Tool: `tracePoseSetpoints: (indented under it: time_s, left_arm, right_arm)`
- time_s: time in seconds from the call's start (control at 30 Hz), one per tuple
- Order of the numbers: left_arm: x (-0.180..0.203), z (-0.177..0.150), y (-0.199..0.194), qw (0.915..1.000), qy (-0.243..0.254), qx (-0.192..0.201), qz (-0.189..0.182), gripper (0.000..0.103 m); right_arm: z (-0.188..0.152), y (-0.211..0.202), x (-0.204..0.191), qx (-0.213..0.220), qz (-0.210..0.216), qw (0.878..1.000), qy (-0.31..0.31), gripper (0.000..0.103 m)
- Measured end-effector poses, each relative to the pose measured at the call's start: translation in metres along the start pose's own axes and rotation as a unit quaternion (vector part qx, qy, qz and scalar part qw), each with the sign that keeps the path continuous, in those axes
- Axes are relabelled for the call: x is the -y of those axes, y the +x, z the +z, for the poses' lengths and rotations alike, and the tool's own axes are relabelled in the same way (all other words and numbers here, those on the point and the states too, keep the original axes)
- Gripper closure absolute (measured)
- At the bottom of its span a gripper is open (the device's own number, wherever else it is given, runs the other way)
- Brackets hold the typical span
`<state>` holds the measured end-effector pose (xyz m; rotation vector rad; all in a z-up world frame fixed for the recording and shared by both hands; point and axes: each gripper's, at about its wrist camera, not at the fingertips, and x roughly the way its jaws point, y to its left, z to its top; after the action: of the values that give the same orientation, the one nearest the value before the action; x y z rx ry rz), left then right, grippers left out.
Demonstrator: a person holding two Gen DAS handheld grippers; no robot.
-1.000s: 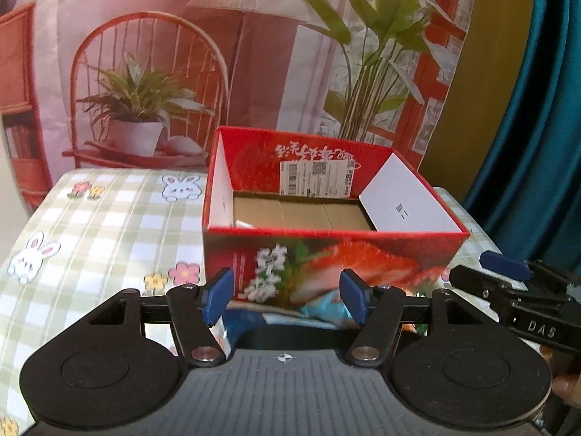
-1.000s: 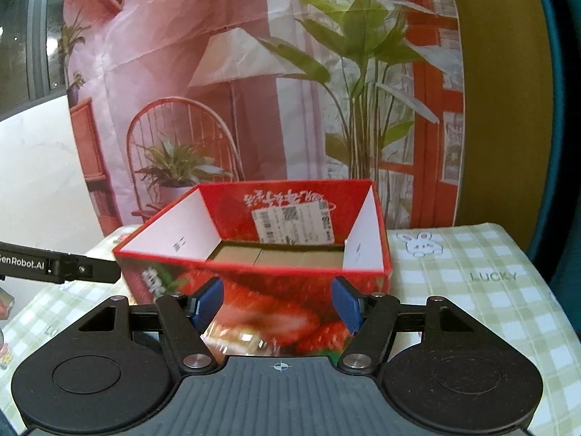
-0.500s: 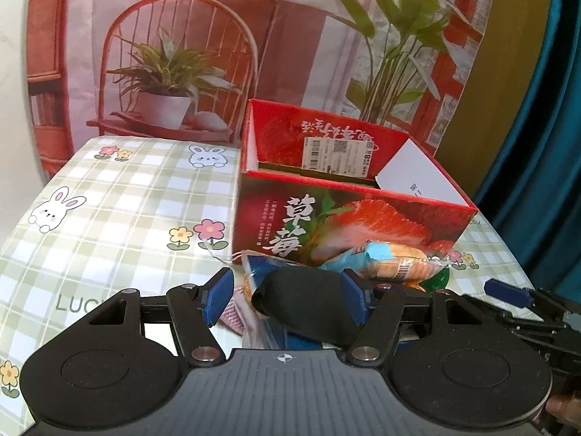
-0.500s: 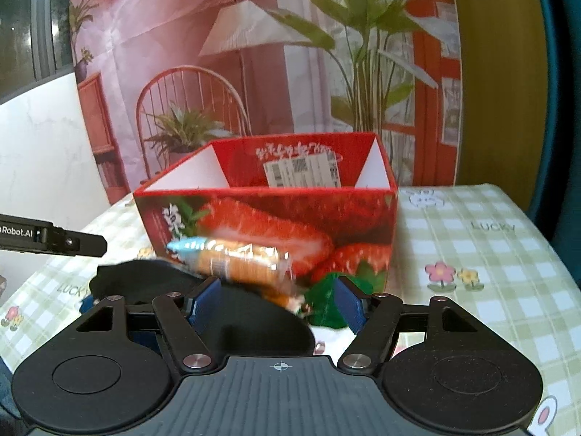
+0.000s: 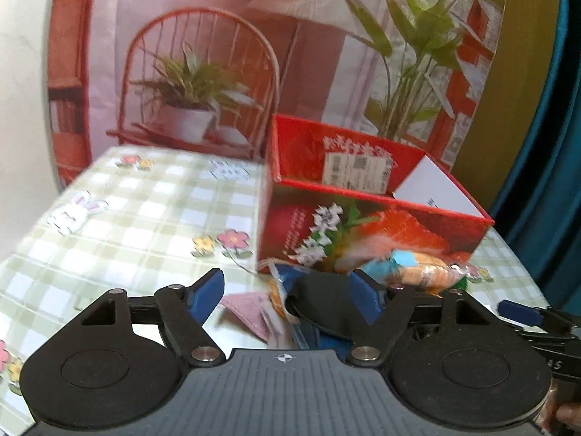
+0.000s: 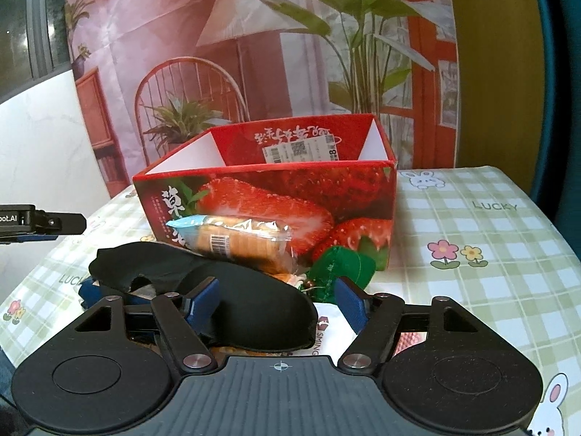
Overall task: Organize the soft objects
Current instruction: 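Lower the left gripper onto the black eye mask and close it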
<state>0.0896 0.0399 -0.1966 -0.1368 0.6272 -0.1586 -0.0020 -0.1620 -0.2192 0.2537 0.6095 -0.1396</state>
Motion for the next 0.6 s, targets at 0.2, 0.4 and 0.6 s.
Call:
tracePoseSetpoints:
  time_s: [0.2, 0.4, 0.6]
  left_arm:
    - [-0.003, -0.006, 0.018, 0.9989, -0.015, -0.036, -0.026, 0.027]
    - [-0.01, -0.018, 0.031, 0.9948, -0.052, -0.065, -0.059, 0.042]
    - [-0.009, -0.02, 0.039, 0.993, -0.069, -0.065, -0.072, 0.045]
  right_arm:
    - [-0.008, 0.009, 0.002, -0.016, 0.0, 1.0, 0.008, 0.032]
    - [-0.014, 0.014, 0.004, -0.027, 0.002, 0.999, 0.018, 0.03]
    - [-0.016, 0.018, 0.005, -0.034, 0.002, 0.999, 0.022, 0.03]
